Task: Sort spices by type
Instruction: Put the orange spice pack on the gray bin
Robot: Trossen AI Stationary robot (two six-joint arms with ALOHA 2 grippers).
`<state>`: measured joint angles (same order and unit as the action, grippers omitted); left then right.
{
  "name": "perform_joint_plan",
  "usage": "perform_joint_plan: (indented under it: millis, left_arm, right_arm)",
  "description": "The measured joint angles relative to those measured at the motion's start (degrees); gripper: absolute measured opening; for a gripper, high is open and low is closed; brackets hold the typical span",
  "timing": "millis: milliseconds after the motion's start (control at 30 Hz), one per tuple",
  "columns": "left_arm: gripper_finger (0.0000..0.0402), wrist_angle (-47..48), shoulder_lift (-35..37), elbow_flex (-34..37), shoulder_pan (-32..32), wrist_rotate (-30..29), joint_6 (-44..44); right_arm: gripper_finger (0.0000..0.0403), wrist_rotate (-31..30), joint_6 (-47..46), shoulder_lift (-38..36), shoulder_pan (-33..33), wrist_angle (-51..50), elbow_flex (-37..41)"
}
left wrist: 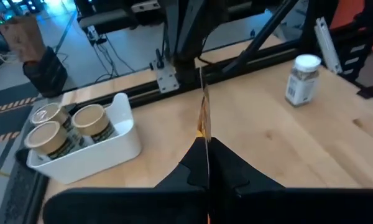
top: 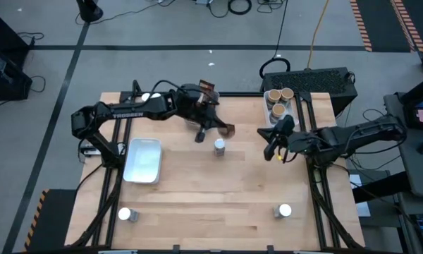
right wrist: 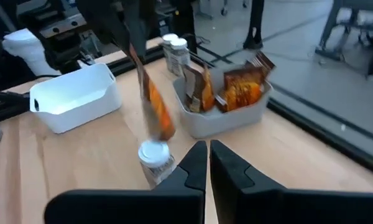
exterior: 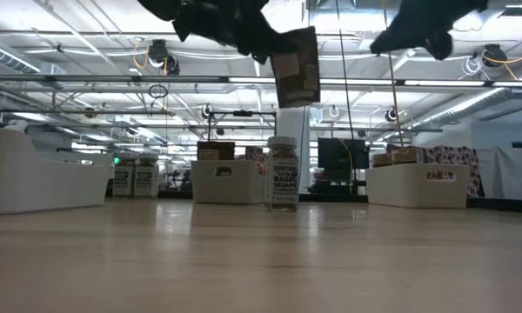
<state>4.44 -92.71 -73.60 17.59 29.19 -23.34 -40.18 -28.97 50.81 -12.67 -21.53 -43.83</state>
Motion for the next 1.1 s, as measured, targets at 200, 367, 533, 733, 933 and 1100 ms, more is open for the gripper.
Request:
perform_joint_plan:
  millis: [200,367,533,733,933,1100]
  left_arm:
    - [0.0,-2.17,0.0,0.0,-0.51,0.63,3.57]
    - [0.0,-4.95,0.0,-0.02,-0.57,1.43,6.45]
    - [0.0,-7.79,0.0,-0.02,-0.53,4.35,7.85]
    - [0.0,-10.58,0.0,-0.04,-0.28,5.07,9.53]
    - [0.0,-10.61,0.0,-0.04,-0.22,5.14,9.56]
    - [0.0,-13.24,0.0,-0.04,-0.05,6.0,11.75]
  right_arm:
    - [0.0046,6.19,4.14,4.12,1.99,9.9,0.0]
    - [0.0116,12.07,3.62,5.51,5.17,12.64,-0.02]
    - [0.0182,12.66,4.71,6.2,7.86,14.06,-0.02]
    - [0.0234,22.55,3.83,8.17,10.2,17.31,-0.02]
    - [0.0256,22.66,8.31,11.09,11.56,22.35,-0.02]
    - [0.0258,25.28,11.95,14.97,12.91,24.17,-0.02]
